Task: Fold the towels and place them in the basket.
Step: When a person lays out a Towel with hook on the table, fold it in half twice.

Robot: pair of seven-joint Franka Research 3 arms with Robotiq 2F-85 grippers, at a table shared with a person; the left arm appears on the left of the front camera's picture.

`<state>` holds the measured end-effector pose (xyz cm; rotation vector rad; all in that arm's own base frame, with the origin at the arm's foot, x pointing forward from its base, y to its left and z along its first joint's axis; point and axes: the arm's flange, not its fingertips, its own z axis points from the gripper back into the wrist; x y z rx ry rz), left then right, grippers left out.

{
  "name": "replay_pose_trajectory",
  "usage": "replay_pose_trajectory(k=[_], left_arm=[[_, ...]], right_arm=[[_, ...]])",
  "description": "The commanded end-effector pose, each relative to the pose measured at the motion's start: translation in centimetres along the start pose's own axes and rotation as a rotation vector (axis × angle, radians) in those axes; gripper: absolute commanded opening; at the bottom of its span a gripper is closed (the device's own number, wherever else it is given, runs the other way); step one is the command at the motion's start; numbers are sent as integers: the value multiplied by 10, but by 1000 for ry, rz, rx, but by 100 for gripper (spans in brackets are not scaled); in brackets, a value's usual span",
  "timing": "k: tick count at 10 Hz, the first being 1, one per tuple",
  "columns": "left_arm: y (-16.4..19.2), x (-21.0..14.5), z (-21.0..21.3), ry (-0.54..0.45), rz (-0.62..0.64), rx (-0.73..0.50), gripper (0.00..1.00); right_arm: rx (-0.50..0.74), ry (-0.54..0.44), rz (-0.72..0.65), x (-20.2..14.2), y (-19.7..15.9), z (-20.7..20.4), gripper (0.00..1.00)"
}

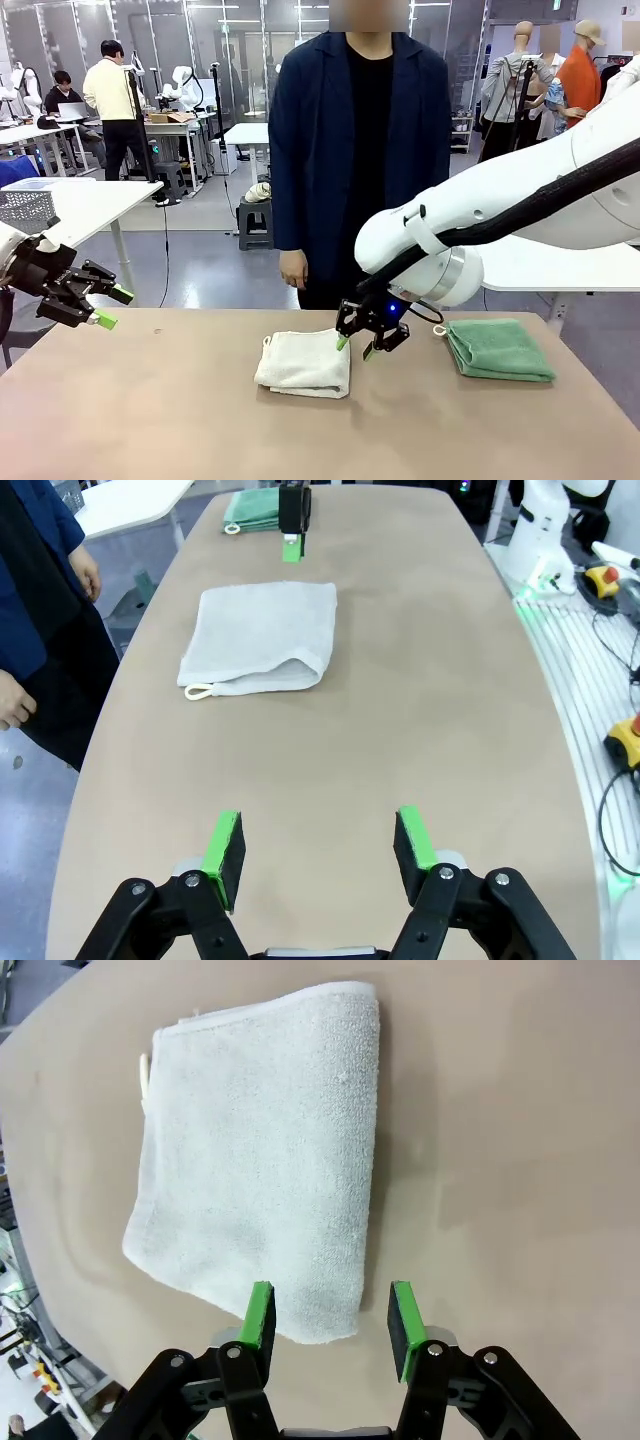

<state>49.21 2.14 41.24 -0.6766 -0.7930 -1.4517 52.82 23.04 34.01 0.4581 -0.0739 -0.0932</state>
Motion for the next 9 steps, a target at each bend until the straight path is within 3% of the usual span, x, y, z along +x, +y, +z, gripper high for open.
replay_pose_trajectory(k=[1,3,9], left_arm=[[0,0,0,-2,-2,0,77],[0,0,0,-2,-2,0,77],[0,0,0,-2,-2,0,77]], right_arm=[[22,38,-9,6,-6,6,58],[-27,49,12,11,-2,8,58],[8,30,-15,4,-3,4,58]])
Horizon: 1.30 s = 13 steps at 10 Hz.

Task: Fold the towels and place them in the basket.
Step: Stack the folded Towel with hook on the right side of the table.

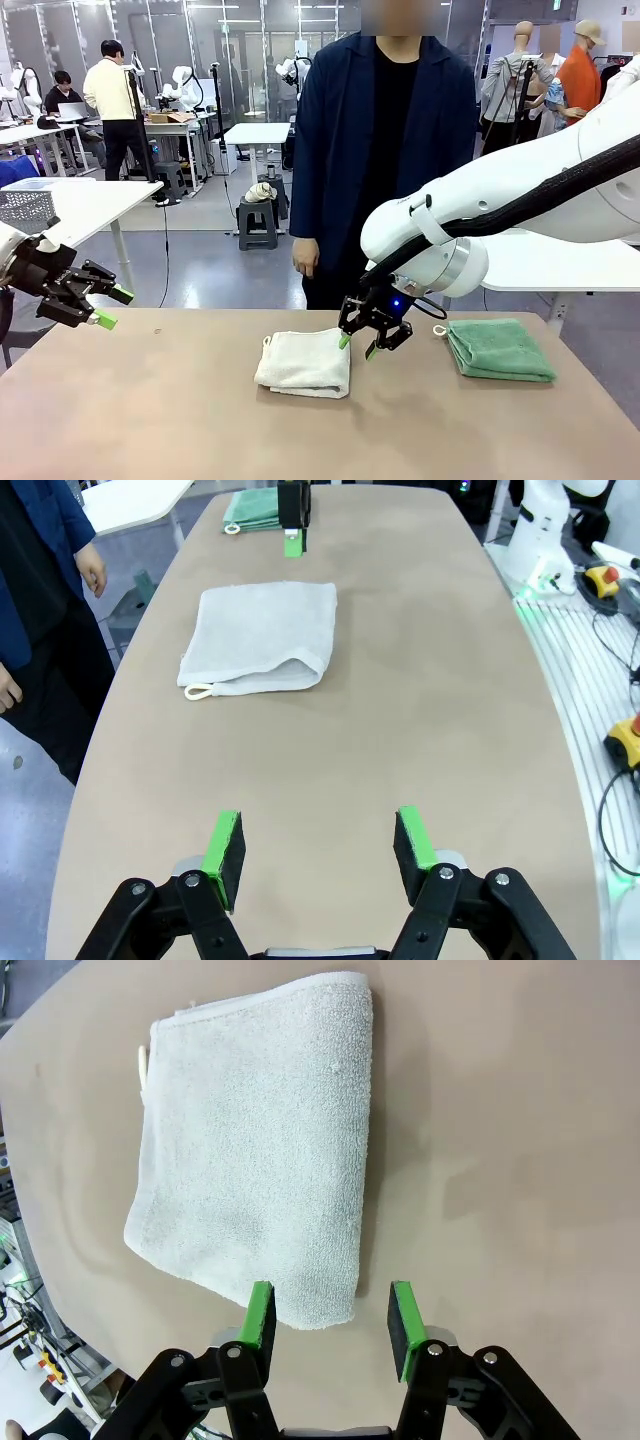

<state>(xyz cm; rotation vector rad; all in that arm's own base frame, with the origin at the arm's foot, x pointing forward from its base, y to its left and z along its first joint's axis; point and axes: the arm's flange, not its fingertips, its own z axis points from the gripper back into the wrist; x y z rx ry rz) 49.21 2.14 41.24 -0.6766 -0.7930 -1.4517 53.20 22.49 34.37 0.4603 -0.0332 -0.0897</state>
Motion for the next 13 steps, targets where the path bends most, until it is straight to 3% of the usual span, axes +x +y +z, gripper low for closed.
replay_pose_trajectory(k=[1,7,13], left_arm=[[0,0,0,-2,-2,0,77],[0,0,0,-2,-2,0,77],[0,0,0,-2,-2,0,77]], right_arm=[[8,-10,-9,-1,0,-1,58],[0,0,0,0,0,0,58],[-2,3,-65,35,9,-30,58]])
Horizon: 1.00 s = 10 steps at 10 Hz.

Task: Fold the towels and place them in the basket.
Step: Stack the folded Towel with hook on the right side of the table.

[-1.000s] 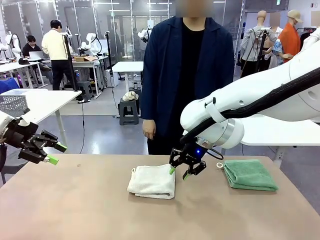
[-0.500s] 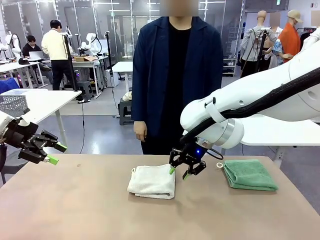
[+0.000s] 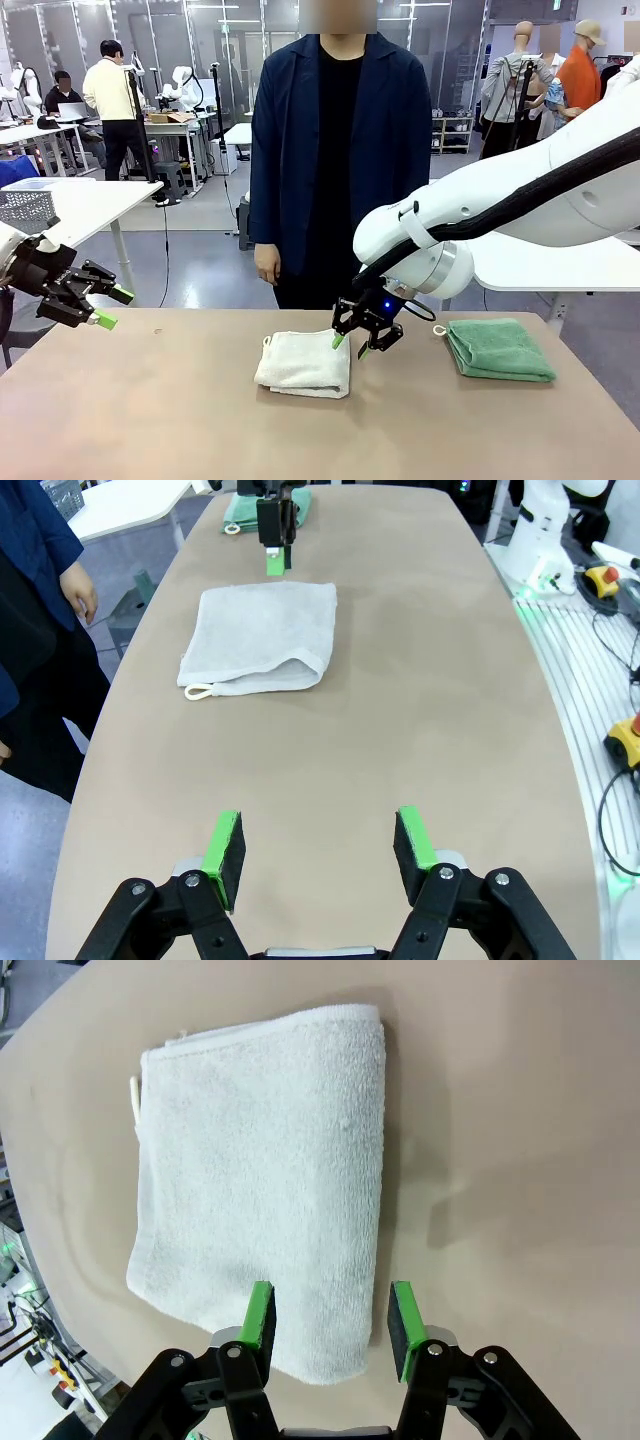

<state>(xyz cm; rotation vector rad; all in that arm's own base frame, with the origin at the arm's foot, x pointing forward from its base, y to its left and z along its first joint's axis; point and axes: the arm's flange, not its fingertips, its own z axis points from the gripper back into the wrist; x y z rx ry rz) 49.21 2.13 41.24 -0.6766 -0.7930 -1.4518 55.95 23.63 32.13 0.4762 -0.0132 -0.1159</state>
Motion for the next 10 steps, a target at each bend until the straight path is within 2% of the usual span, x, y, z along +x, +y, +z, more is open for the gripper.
replay_pose_trajectory(k=[1,9,10], left_arm=[[0,0,0,-2,-2,0,77],[0,0,0,-2,-2,0,77],[0,0,0,-2,-2,0,77]], right_arm=[[-18,-7,-42,11,8,-6,58],[-59,-14,-82,18,11,-26,58],[-70,-25,-70,18,10,-27,50]])
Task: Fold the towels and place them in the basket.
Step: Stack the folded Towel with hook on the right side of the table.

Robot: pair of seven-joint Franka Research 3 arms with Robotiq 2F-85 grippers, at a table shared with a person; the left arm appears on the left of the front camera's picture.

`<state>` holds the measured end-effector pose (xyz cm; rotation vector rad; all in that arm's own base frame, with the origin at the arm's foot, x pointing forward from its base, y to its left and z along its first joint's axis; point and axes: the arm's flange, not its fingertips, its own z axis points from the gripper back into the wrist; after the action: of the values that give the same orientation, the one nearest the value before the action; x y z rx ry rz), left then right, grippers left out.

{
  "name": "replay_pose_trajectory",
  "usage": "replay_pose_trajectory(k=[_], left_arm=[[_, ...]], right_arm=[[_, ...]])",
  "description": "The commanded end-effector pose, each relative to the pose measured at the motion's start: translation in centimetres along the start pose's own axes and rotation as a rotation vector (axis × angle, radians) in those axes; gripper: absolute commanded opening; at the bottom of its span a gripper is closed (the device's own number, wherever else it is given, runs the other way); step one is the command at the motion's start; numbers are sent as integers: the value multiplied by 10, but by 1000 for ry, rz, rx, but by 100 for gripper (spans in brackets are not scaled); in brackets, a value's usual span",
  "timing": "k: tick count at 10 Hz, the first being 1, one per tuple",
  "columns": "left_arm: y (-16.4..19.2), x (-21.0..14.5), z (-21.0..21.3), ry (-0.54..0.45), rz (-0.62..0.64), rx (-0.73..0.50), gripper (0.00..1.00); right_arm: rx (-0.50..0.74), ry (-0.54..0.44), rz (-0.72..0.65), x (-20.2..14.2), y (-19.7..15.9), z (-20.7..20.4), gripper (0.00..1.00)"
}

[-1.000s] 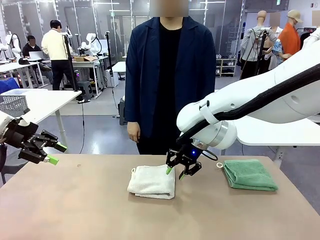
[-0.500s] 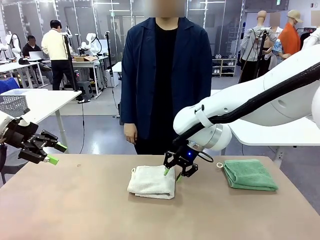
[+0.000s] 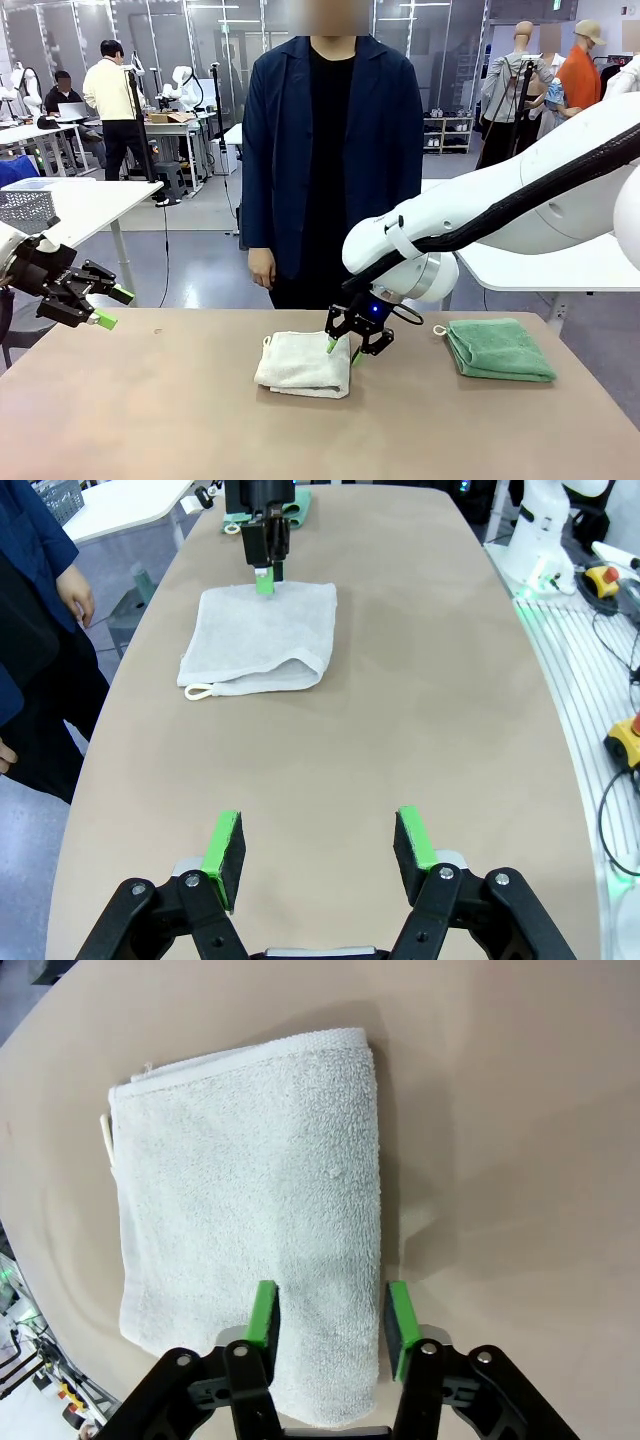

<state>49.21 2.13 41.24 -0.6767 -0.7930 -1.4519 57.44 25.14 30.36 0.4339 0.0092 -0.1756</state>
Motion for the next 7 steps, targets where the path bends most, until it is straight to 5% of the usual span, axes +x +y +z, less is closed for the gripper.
replay_pose_trajectory(k=[1,5,7], left_arm=[[0,0,0,-2,-2,0,77],[0,0,0,-2,-2,0,77],[0,0,0,-2,-2,0,77]], right_arm=[[-29,-35,0,5,3,-5,39],[-29,-29,9,5,0,-7,0],[-43,-30,27,2,-1,-4,0]])
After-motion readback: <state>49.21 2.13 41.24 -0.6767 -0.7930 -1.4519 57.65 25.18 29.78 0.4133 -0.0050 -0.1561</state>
